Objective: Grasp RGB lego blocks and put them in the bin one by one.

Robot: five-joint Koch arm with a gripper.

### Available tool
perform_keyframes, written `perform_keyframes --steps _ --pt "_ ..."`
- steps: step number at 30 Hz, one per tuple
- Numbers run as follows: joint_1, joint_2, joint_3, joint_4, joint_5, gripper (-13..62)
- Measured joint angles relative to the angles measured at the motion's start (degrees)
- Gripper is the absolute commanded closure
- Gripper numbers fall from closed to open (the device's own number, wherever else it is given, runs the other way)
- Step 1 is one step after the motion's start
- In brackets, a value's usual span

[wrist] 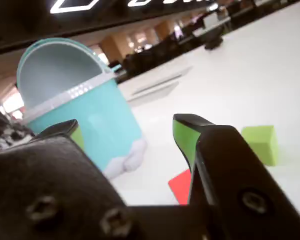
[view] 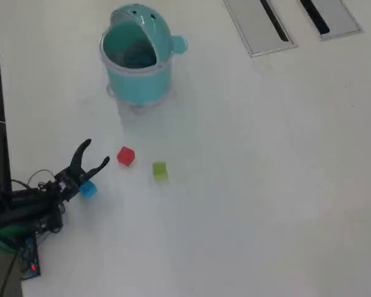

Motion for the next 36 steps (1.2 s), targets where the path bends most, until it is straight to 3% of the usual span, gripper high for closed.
perform_keyframes --steps 14,17,26,36 --pt "-13.7 0.1 -12.6 20.0 -13.7 15.1" --pt "-14.0 0.0 -13.4 22.2 -17.7 15.1" --pt "-11.5 0.0 -19.8 52.3 -26.2 15.6" --pt "-10.1 -6.9 -24.7 56.7 -26.0 15.4"
